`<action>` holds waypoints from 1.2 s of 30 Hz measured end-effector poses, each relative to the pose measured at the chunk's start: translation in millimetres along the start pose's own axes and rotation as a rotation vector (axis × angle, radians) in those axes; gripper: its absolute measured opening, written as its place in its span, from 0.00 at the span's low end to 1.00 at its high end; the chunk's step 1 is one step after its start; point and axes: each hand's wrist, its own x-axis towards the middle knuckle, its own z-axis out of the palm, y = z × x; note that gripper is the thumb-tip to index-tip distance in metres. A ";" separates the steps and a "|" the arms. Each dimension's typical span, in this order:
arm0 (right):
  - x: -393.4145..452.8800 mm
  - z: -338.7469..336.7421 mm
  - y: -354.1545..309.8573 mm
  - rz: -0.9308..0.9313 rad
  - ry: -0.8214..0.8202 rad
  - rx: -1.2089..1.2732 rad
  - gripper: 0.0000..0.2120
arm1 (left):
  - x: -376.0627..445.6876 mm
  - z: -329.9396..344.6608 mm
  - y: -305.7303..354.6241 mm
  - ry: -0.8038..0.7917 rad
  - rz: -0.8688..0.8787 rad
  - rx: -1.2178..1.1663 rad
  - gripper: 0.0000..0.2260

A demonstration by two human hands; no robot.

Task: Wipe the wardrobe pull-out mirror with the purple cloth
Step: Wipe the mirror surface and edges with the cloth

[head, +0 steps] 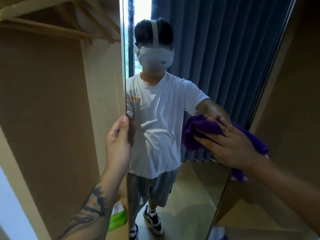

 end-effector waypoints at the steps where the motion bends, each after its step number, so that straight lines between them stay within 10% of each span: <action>1: -1.5 2.0 -11.4 0.071 0.002 0.012 0.31 | -0.5 0.3 -0.1 -0.003 -0.003 0.003 0.12; 7: -2.6 2.1 -17.0 -0.300 -0.103 0.080 0.20 | -4.4 5.8 3.9 0.036 0.016 0.035 0.11; 13: 2.2 8.6 -11.5 0.178 -0.010 0.056 0.30 | -14.7 11.6 3.0 0.086 0.114 0.144 0.17; 20: -15.4 21.6 -40.1 -0.174 -0.025 0.124 0.24 | -50.4 -9.1 -24.4 0.076 0.007 0.214 0.14; 25: -3.7 4.2 -10.7 0.185 -0.011 0.083 0.33 | -49.6 -8.7 -28.3 0.114 0.001 0.278 0.17; 33: -23.9 5.1 -27.9 -0.236 0.001 0.126 0.20 | -50.1 -8.9 -36.7 0.162 0.049 0.331 0.13; 36: -22.6 7.7 -9.7 -0.026 0.038 0.106 0.22 | -47.8 -9.3 -41.6 0.193 0.071 0.353 0.13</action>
